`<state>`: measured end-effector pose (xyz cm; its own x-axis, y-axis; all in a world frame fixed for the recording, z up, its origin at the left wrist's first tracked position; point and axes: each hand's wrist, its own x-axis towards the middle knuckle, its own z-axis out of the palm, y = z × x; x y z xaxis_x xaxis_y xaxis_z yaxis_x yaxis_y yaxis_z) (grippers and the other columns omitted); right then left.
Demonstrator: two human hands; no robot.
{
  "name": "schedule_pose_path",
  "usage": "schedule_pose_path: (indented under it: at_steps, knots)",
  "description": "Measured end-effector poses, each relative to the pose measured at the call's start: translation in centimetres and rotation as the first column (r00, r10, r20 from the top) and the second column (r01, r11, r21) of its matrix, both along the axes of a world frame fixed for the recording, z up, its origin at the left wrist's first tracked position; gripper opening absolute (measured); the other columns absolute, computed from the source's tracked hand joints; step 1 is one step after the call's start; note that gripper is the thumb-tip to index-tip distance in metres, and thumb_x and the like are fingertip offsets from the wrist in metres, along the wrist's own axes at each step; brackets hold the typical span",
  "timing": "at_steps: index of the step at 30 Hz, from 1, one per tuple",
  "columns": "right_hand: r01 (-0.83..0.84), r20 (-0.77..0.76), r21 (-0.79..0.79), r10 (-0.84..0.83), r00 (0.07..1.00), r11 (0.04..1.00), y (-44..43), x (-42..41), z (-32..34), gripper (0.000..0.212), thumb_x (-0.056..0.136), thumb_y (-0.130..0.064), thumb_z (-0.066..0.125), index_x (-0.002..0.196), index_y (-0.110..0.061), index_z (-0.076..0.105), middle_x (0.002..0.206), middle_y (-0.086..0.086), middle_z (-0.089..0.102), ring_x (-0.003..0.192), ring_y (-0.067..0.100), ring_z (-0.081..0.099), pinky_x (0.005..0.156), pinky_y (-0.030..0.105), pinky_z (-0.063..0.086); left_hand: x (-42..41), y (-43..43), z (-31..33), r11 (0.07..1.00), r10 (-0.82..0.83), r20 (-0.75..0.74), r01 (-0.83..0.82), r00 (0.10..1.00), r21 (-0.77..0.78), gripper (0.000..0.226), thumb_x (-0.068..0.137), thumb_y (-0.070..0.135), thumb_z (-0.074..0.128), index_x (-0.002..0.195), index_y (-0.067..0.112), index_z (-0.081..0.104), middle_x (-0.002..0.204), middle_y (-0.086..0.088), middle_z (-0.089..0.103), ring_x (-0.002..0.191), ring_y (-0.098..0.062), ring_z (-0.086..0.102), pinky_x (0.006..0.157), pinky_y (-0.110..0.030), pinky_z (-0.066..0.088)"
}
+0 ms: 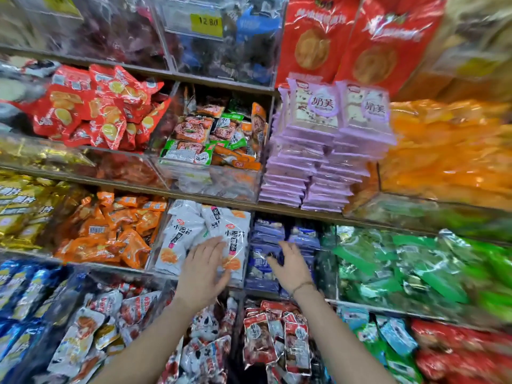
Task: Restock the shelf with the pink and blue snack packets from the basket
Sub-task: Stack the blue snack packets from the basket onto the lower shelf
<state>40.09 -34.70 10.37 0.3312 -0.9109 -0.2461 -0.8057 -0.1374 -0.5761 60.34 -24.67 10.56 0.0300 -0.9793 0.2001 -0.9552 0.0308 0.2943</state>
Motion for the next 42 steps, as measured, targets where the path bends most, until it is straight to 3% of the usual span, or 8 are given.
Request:
schedule_pose_path:
  at_steps: [5, 9, 13, 23, 29, 33, 38, 42]
  knots:
    - [0.141, 0.210, 0.173, -0.176, 0.962, 0.975, 6.3, -5.4, 0.6, 0.036, 0.093, -0.030, 0.054, 0.120, -0.008, 0.058, 0.116, 0.007, 0.063, 0.109, 0.019, 0.058, 0.090, 0.023, 0.042, -3.9, 6.0, -0.1, 0.982, 0.173, -0.304, -0.188, 0.937, -0.019, 0.048, 0.087, 0.038, 0.047, 0.127, 0.012, 0.053, 0.120, -0.004, 0.058, 0.110, -0.021, 0.052, 0.089, -0.038, 0.043]
    - [0.192, 0.269, 0.339, -0.291, 0.918, 0.921, 11.2, -10.2, -1.5, 0.025, 0.093, -0.023, 0.055, 0.109, -0.006, 0.062, 0.102, 0.003, 0.064, 0.097, 0.017, 0.058, 0.078, 0.018, 0.041, -7.2, 13.8, -3.2, 0.941, 0.336, -0.496, -0.259, 0.801, 0.220, 0.025, 0.089, 0.034, 0.052, 0.108, 0.020, 0.060, 0.097, 0.006, 0.063, 0.083, -0.016, 0.062, 0.070, -0.029, 0.049]
    - [0.272, 0.272, 0.410, -0.402, 0.874, 0.870, 16.5, -14.9, -4.5, 0.011, 0.092, -0.015, 0.056, 0.096, -0.010, 0.064, 0.092, 0.007, 0.065, 0.085, 0.023, 0.062, 0.059, 0.004, 0.039, -9.6, 20.2, -7.1, 0.795, 0.491, -0.444, -0.176, 0.750, 0.581, 0.008, 0.091, 0.017, 0.060, 0.085, 0.022, 0.058, 0.087, -0.005, 0.068, 0.080, -0.022, 0.064, 0.069, -0.029, 0.043]
    - [0.372, -0.075, 0.539, -0.397, 0.915, 0.756, 35.0, -25.1, -12.5, 0.014, 0.091, -0.009, 0.055, 0.093, -0.005, 0.068, 0.087, 0.007, 0.061, 0.077, 0.006, 0.058, 0.076, 0.024, 0.043, -13.0, 30.4, -11.4, 0.360, 0.383, -0.129, -0.020, 0.915, 0.933, 0.023, 0.096, 0.027, 0.047, 0.076, 0.015, 0.049, 0.093, -0.010, 0.063, 0.102, -0.028, 0.061, 0.070, -0.025, 0.038]
    - [0.555, -0.207, 0.596, -0.556, 0.805, 0.581, 45.4, -30.0, -15.3, 0.034, 0.089, 0.002, 0.049, 0.059, -0.014, 0.046, 0.053, 0.003, 0.044, 0.036, 0.003, 0.043, 0.038, 0.013, 0.032, -15.6, 37.0, -13.5, 0.340, 0.320, -0.144, 0.029, 0.937, 0.940, 0.016, 0.095, 0.026, 0.048, 0.085, 0.013, 0.052, 0.093, -0.005, 0.064, 0.084, -0.018, 0.056, 0.067, -0.024, 0.037]
    - [0.625, -0.262, 0.627, -0.631, 0.731, 0.464, 50.0, -34.3, -15.7, 0.026, 0.090, -0.007, 0.049, 0.066, -0.016, 0.051, 0.062, 0.003, 0.053, 0.050, 0.013, 0.053, 0.045, 0.018, 0.035, -18.1, 42.1, -13.6, 0.314, 0.315, -0.168, 0.064, 0.934, 0.947, 0.019, 0.094, 0.026, 0.050, 0.076, 0.018, 0.050, 0.085, -0.002, 0.059, 0.092, -0.022, 0.059, 0.072, -0.024, 0.039]
    - [0.685, -0.290, 0.582, -0.675, 0.679, 0.439, 51.6, -39.0, -13.8, 0.022, 0.091, -0.011, 0.047, 0.072, -0.016, 0.055, 0.071, 0.007, 0.059, 0.064, 0.021, 0.059, 0.055, 0.021, 0.041, -21.0, 44.6, -12.8, 0.281, 0.342, -0.189, 0.092, 0.921, 0.955, 0.018, 0.095, 0.031, 0.050, 0.081, 0.020, 0.053, 0.108, -0.009, 0.066, 0.100, -0.022, 0.062, 0.080, -0.022, 0.043]
    - [0.719, -0.252, 0.523, -0.723, 0.643, 0.457, 50.2, -42.7, -11.7, 0.025, 0.093, -0.010, 0.048, 0.069, -0.009, 0.053, 0.065, 0.010, 0.053, 0.064, 0.024, 0.053, 0.057, 0.025, 0.038, -25.0, 43.6, -12.6, 0.296, 0.348, -0.205, 0.100, 0.915, 0.950, 0.018, 0.097, 0.032, 0.048, 0.083, 0.019, 0.051, 0.095, -0.006, 0.059, 0.107, -0.023, 0.061, 0.072, -0.022, 0.039]
